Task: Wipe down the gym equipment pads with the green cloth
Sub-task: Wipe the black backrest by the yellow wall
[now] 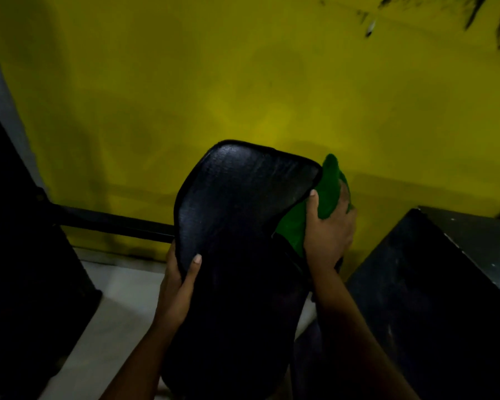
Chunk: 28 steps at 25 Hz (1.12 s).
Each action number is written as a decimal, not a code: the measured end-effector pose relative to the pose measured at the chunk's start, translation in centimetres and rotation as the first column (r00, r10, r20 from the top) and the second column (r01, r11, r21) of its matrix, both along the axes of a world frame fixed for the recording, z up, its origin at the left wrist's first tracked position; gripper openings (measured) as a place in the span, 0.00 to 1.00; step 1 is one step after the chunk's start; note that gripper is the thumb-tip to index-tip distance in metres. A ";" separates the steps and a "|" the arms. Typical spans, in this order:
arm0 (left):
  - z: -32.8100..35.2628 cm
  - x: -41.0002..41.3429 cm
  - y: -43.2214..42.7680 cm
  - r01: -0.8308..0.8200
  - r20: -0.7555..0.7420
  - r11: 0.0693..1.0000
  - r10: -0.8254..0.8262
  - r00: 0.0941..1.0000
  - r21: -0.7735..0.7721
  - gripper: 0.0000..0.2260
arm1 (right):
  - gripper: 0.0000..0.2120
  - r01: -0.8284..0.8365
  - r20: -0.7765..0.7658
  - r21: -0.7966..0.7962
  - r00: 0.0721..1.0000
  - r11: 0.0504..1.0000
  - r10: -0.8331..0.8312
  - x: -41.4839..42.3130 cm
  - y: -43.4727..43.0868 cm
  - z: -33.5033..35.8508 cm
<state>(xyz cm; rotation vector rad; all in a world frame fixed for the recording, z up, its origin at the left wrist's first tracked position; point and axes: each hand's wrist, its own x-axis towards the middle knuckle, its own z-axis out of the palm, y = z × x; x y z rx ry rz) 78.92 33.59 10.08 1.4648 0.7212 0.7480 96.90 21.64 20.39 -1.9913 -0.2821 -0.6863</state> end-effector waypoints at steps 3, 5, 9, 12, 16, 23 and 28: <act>0.0 -0.1 0.0 0.015 0.013 1.000 -0.014 1.000 -0.012 0.30 | 0.31 0.151 -0.236 0.218 0.967 0.964 -0.098 -2.4 -0.2 -3.5; -0.1 -0.2 0.1 0.027 0.008 1.000 -0.027 1.000 -0.016 0.32 | 0.30 0.249 -0.345 0.228 0.925 0.941 -0.162 -4.8 -0.2 -6.0; -0.5 -0.3 0.4 0.043 0.022 0.999 -0.043 0.999 0.016 0.30 | 0.36 0.297 -0.360 0.102 0.901 0.949 -0.243 -8.3 0.1 -10.4; -0.6 -0.3 0.5 0.064 0.020 0.998 -0.064 0.998 0.014 0.31 | 0.36 0.196 -0.342 0.031 0.924 0.980 -0.174 -10.5 -1.9 -13.7; 0.0 -0.7 0.3 0.074 0.022 0.997 -0.074 0.997 0.005 0.28 | 0.24 0.073 0.007 -0.149 0.997 0.986 -0.072 -10.5 -5.3 -12.2; -0.9 -0.5 0.6 0.076 0.045 0.996 -0.075 0.996 -0.038 0.32 | 0.28 0.131 0.306 -0.586 0.949 0.800 0.069 -5.8 1.6 -4.8; -2.1 -0.5 0.6 0.079 0.121 0.993 -0.067 0.990 -0.090 0.36 | 0.28 0.164 0.483 -0.669 0.837 0.725 0.257 -7.4 0.8 -9.7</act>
